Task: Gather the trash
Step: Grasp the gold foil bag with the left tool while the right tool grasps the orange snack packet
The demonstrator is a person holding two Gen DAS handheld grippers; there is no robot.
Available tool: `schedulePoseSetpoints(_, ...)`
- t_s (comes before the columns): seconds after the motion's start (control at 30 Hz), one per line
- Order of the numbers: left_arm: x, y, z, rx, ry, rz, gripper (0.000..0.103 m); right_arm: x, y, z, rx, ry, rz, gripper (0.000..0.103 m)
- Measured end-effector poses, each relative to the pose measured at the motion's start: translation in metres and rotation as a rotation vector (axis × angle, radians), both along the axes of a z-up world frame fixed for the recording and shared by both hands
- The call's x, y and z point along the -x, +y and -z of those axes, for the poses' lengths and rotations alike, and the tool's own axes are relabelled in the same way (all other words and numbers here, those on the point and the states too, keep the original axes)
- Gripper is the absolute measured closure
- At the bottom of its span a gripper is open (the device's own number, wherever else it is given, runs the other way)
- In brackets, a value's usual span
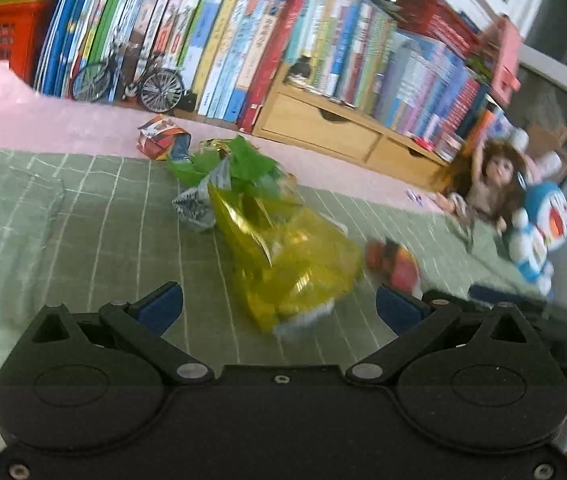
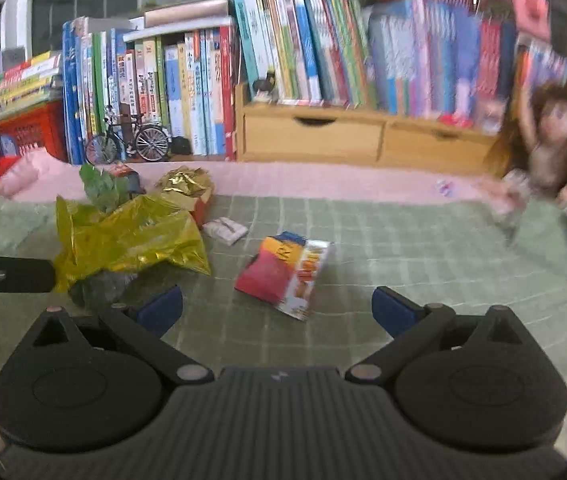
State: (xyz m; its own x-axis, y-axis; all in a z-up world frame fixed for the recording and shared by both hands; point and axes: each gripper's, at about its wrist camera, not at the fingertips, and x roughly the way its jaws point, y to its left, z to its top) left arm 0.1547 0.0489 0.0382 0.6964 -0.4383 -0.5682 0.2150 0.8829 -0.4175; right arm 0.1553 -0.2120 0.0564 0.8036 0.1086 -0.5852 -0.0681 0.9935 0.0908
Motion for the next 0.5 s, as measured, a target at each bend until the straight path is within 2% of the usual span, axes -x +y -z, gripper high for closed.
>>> schedulePoseSetpoints(0.13, -0.033, -0.005, 0.009, 0.021, 0.041, -0.03, 0.001, -0.024, -0.013, 0.007, -0.117, 0.032, -0.012, 0.0)
schedulePoseSetpoints(0.2, -0.045, -0.006, 0.015, 0.048, 0.052, -0.046, 0.002, -0.036, -0.015, 0.01, -0.111, 0.045, -0.006, 0.0)
schedulePoseSetpoints(0.3, -0.054, -0.006, 0.021, 0.094, 0.068, -0.064, 0.01, -0.053, -0.015, 0.016, -0.118, 0.074, 0.011, 0.0)
schedulePoseSetpoints(0.33, -0.056, -0.007, 0.021, 0.103, 0.061, -0.057, 0.023, -0.058, -0.016, 0.017, -0.132, 0.076, 0.004, 0.001)
schedulePoseSetpoints(0.37, -0.055, -0.008, 0.021, 0.108, 0.052, -0.052, 0.047, -0.062, -0.016, 0.018, -0.14, 0.074, -0.002, 0.002)
schedulePoseSetpoints(0.43, -0.059, -0.01, 0.021, 0.099, 0.041, -0.047, 0.064, -0.07, -0.015, 0.021, -0.128, 0.081, -0.019, 0.013)
schedulePoseSetpoints(0.5, -0.06, -0.012, 0.022, 0.085, 0.037, -0.04, 0.073, -0.076, -0.013, 0.025, -0.083, 0.091, -0.017, 0.015)
